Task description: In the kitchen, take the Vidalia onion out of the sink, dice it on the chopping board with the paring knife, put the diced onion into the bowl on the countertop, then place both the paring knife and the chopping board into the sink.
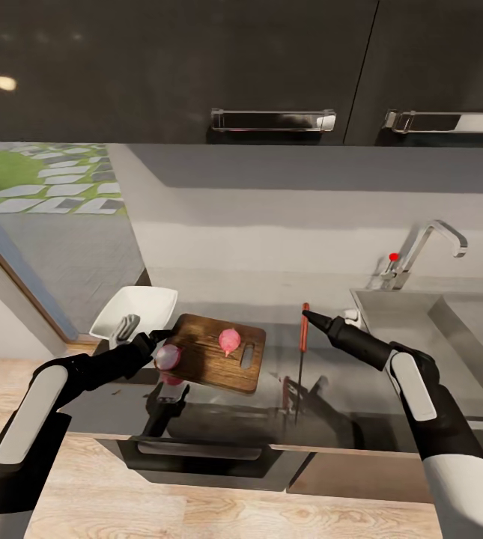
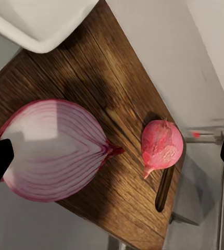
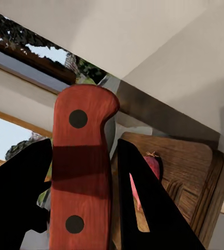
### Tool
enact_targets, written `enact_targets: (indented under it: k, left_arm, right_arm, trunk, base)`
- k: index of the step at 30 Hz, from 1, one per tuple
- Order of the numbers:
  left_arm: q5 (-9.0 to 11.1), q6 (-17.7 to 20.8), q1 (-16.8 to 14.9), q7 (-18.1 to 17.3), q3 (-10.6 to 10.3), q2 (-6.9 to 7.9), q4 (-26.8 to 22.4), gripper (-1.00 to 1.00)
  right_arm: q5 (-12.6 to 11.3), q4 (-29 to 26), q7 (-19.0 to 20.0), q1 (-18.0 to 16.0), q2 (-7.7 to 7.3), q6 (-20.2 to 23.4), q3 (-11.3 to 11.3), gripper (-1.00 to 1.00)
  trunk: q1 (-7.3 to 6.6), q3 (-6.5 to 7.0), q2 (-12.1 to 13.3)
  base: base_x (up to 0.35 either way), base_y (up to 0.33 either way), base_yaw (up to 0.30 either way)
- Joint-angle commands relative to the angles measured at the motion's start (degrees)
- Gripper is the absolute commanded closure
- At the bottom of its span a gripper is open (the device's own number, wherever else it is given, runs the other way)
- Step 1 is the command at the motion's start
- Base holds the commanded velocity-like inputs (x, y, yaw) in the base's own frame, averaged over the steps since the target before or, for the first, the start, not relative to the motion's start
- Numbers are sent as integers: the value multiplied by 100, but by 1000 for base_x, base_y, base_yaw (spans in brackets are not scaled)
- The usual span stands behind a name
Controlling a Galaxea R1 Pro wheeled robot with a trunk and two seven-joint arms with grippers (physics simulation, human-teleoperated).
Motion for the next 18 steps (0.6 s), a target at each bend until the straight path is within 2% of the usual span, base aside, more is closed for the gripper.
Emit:
enact_targets:
  k: [1, 6, 12, 18]
  left_arm:
    - [59, -5, -6, 60, -6, 3, -6, -100]
    - [57, -9, -6, 59, -4, -1, 23, -100]
    - [56, -21, -9, 59, -6, -7, 145, -100]
    - [49, -23, -11, 59, -9, -11, 212, -100]
  right_arm:
    - [-10, -2, 13, 0, -3, -16, -9, 100]
    - [-33, -173, 4, 16, -23, -61, -18, 100]
    - [-43, -337, 1, 77, -27, -45, -19, 100]
    - [-42, -359, 1, 86, -27, -42, -19, 100]
  trunk:
    - [3, -11, -11]
    - [3, -11, -11]
    - [3, -11, -11]
    - [3, -11, -11]
  base:
    - [0, 0, 0]
    - [0, 0, -1]
    - [0, 0, -122]
    - [0, 0, -19]
